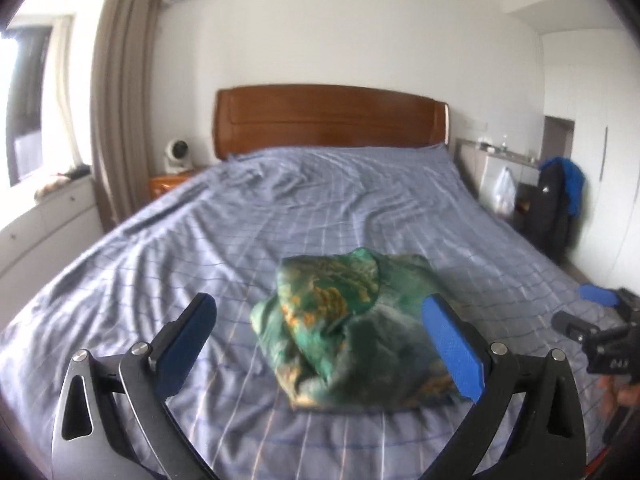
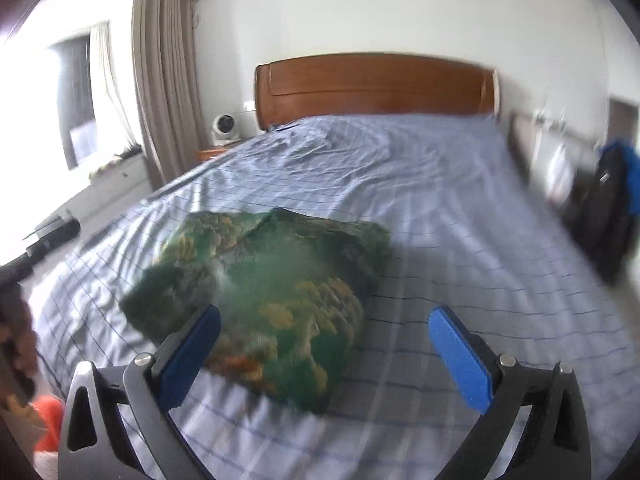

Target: Fold large clothes

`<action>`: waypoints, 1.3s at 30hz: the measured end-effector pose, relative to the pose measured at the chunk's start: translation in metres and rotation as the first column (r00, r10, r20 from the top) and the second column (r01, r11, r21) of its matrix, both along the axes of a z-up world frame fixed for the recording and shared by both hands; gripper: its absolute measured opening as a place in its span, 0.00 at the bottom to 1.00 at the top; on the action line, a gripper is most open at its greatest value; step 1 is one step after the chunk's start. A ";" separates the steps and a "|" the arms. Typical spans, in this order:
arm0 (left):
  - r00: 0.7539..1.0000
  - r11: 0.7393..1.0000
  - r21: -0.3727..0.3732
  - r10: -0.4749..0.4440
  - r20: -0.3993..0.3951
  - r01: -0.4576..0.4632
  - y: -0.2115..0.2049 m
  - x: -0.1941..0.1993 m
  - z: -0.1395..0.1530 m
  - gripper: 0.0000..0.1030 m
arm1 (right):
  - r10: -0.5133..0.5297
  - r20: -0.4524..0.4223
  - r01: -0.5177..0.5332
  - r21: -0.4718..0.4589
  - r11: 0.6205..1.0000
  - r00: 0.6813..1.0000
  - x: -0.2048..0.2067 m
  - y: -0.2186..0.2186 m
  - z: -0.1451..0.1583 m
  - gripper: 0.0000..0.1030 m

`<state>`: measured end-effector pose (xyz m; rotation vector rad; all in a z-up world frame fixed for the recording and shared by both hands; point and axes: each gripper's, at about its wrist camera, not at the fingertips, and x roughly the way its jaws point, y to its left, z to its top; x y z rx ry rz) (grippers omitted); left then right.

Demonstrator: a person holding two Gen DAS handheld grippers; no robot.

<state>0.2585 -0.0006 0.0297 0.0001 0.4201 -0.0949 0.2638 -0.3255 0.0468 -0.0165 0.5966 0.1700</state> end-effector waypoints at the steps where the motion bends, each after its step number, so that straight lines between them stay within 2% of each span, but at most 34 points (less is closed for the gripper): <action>1: 1.000 1.000 0.017 0.012 0.006 -0.012 -0.004 -0.005 -0.001 1.00 | -0.021 0.017 0.022 -0.025 0.999 1.000 -0.016 0.004 0.007 1.00; 2: 1.000 0.999 0.039 0.024 0.006 -0.024 -0.010 -0.017 0.000 1.00 | -0.032 0.027 0.033 -0.035 0.999 0.999 -0.033 0.003 0.014 1.00; 3: 1.000 0.998 0.048 0.031 0.002 -0.031 -0.021 -0.014 0.009 1.00 | -0.047 0.047 0.049 -0.042 0.998 0.998 -0.044 0.007 0.015 1.00; 6: 0.999 0.998 0.044 0.045 -0.028 -0.044 -0.032 -0.036 0.002 1.00 | -0.068 0.048 0.070 -0.027 0.997 0.997 -0.073 0.008 0.017 1.00; 10: 0.995 0.995 0.067 0.083 -0.051 -0.080 -0.038 -0.058 -0.001 1.00 | -0.090 0.004 0.090 -0.040 0.995 0.996 -0.095 0.008 0.018 1.00; 16: 0.991 0.982 0.149 0.124 -0.051 -0.115 -0.048 -0.082 -0.005 1.00 | -0.102 0.016 0.103 -0.068 0.992 0.995 -0.129 0.015 0.020 1.00; 19: 0.988 0.981 0.147 0.140 -0.072 -0.128 -0.046 -0.085 -0.009 1.00 | -0.085 0.008 0.085 -0.037 0.996 0.996 -0.137 0.017 0.019 1.00; 23: 0.983 0.981 0.138 0.150 -0.109 -0.134 -0.043 -0.085 -0.013 1.00 | -0.043 -0.050 0.044 0.027 0.999 0.998 -0.140 0.017 0.017 1.00; 30: 0.982 0.988 0.135 0.102 -0.156 -0.082 -0.042 -0.089 -0.012 1.00 | -0.103 -0.105 0.102 -0.015 0.995 0.989 -0.148 0.022 0.024 1.00; 32: 0.983 0.989 0.132 0.088 -0.162 -0.067 -0.043 -0.091 -0.011 1.00 | -0.093 -0.110 0.092 -0.014 0.996 0.990 -0.152 0.025 0.027 1.00; 36: 0.980 0.996 0.074 0.059 -0.192 -0.045 -0.038 -0.092 -0.012 1.00 | -0.057 -0.111 0.057 -0.005 0.998 0.992 -0.161 0.032 0.030 1.00; 39: 0.975 0.996 0.070 0.065 -0.212 -0.051 -0.039 -0.091 -0.016 1.00 | -0.045 -0.107 0.043 -0.028 0.999 0.993 -0.164 0.038 0.028 1.00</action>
